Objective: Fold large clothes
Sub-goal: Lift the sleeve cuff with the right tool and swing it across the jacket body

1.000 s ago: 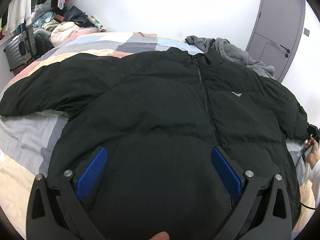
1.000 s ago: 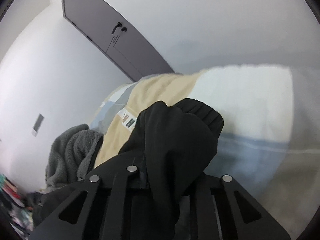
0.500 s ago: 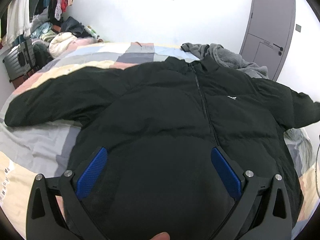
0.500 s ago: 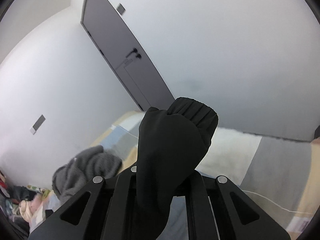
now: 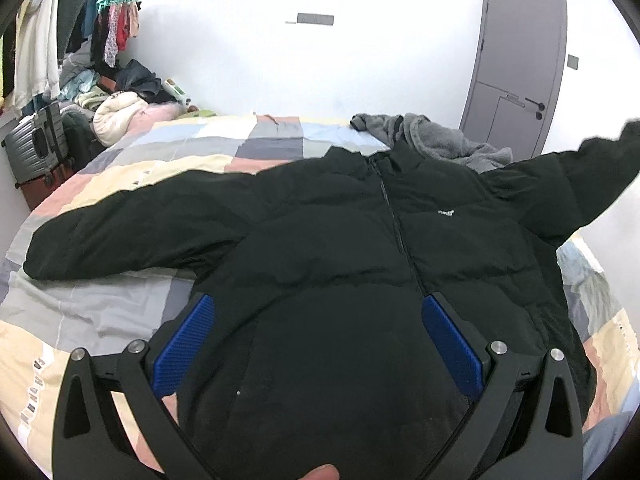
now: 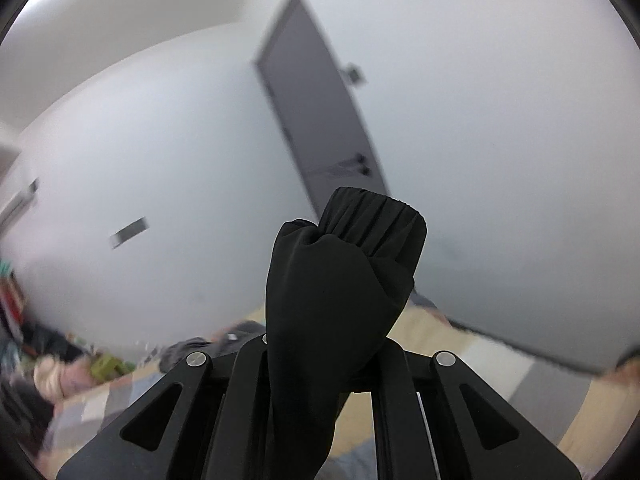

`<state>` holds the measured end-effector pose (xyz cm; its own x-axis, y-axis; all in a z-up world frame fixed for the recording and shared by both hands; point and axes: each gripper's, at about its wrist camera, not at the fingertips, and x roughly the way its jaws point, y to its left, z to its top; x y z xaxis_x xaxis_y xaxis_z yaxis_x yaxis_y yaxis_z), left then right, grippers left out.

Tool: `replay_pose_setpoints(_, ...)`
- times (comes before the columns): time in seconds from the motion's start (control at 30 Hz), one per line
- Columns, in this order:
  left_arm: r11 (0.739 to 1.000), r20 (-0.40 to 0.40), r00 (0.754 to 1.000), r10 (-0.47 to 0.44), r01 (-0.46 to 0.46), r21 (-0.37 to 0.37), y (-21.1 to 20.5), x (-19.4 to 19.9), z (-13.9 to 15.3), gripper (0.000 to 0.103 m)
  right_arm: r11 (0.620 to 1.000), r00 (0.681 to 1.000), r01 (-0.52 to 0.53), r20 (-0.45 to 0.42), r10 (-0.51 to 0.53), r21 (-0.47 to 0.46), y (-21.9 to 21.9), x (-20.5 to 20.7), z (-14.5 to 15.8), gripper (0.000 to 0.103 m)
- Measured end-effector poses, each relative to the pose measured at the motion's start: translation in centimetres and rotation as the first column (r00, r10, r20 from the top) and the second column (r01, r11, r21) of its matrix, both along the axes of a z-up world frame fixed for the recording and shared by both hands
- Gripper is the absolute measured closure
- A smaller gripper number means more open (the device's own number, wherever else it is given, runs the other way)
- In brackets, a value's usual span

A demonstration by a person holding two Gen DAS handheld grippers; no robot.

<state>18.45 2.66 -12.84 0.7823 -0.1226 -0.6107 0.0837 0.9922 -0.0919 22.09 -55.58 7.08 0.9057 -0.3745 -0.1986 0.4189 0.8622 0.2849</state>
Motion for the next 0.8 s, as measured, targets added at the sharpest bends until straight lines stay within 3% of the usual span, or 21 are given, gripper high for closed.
replay_pose_setpoints(0.17, 1.0, 0.02, 1.0, -0.001, 0.001, -0.017, 1.2, -0.9, 0.4, 0.0, 0.979, 0.992, -0.123, 0.017, 0.127, -0.162, 10.2, 1.1, 5.1, 0.097)
replay_pose_setpoints(0.37, 1.0, 0.044, 0.999, 0.007, -0.006, -0.02, 2.4, -1.7, 0.6, 0.0, 0.933, 0.962, -0.259, 0.019, 0.272, -0.25, 21.7, 2.6, 7.2, 0.097)
replay_pose_setpoints(0.6, 0.995, 0.052, 0.996, 0.07, -0.066, -0.073, 5.6, -2.4, 1.1, 0.0, 0.832, 0.879, -0.47, -0.073, 0.471, -0.296, 35.8, 6.6, 4.0, 0.096)
replay_pose_setpoints(0.7, 0.993, 0.053, 0.995, 0.09, -0.086, -0.083, 6.9, -2.8, 0.7, 0.0, 0.776, 0.832, -0.551, -0.137, 0.537, -0.307, 41.7, 8.9, 0.6, 0.096)
replay_pose_setpoints(0.8, 0.993, 0.024, 0.994, 0.108, -0.106, -0.059, 7.5, -2.5, -0.2, 0.0, 0.731, 0.775, -0.632, -0.198, 0.6, -0.259, 47.9, 10.4, -2.6, 0.096)
